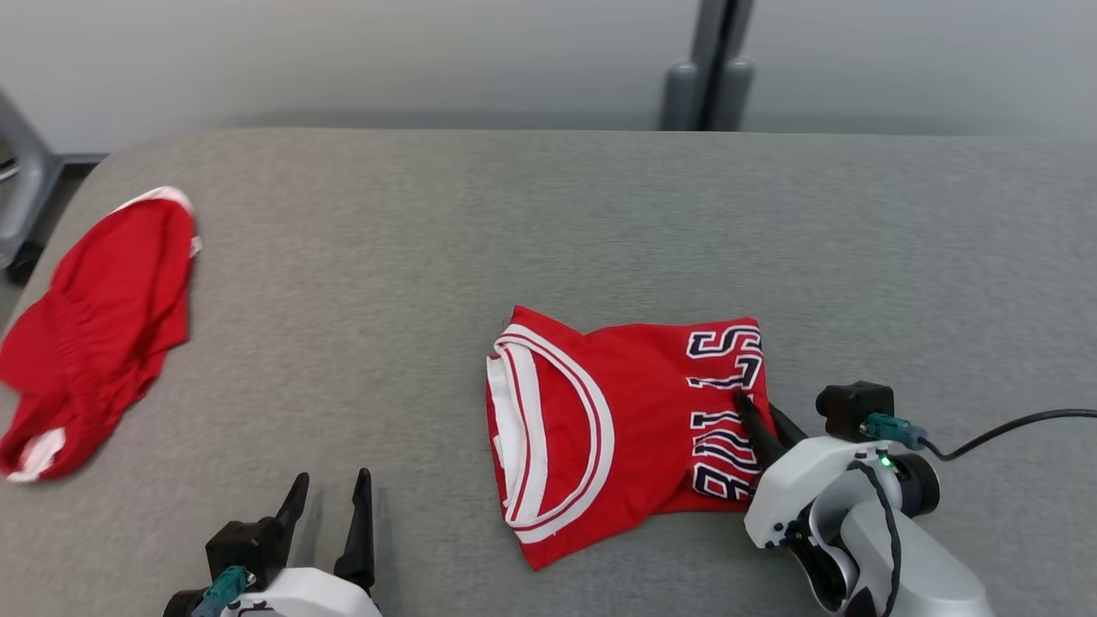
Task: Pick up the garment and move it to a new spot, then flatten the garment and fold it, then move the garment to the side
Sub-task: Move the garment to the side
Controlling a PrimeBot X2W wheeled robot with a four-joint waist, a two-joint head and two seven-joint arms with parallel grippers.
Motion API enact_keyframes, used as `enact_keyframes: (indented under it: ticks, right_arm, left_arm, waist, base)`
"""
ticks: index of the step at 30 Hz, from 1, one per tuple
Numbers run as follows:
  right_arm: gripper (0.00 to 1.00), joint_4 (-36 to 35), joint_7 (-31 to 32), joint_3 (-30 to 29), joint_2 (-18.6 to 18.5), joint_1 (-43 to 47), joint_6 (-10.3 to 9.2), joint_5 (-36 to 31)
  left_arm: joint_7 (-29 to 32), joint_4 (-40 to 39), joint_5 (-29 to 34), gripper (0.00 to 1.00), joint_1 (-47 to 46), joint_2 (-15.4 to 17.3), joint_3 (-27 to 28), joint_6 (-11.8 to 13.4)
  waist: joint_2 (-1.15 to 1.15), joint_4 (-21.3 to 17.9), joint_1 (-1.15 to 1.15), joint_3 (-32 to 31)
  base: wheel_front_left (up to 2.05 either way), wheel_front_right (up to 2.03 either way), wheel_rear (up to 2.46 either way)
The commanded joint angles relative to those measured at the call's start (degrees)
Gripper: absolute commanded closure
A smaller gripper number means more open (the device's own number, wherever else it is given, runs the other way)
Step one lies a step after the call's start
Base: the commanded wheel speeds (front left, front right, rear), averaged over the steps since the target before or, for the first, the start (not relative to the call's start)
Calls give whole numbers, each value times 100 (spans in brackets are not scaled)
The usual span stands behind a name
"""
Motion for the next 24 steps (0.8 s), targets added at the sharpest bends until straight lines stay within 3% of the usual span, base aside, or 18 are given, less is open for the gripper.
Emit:
enact_keyframes:
  ticks: [1, 11, 20, 24]
  right_arm:
    - [100, -96, -46, -82, -75, 45, -8, -108]
    - [100, -527, -47, -470, -68, 506, -7, -485]
    - [100, -789, -48, -686, -59, 665, -7, -553]
    - [100, -911, -48, -756, -62, 637, -7, -633]
  left_arm:
    - [-9, -19, 70, 0, -3, 19, 2, -22]
    - [-9, -68, 241, 0, -186, 22, -200, -126]
    - [-8, -170, 392, 0, -354, 27, -308, -187]
    - [-8, -226, 464, 0, -441, 24, -406, -236]
  waist:
    - [0, -444, 0, -85]
    - [0, -2196, 0, -109]
    - [0, -3252, 0, 40]
    - [0, -3469, 0, 171]
  base:
    - [0, 0, 0]
    - [0, 0, 0]
    - [0, 0, 0]
    - [0, 0, 0]
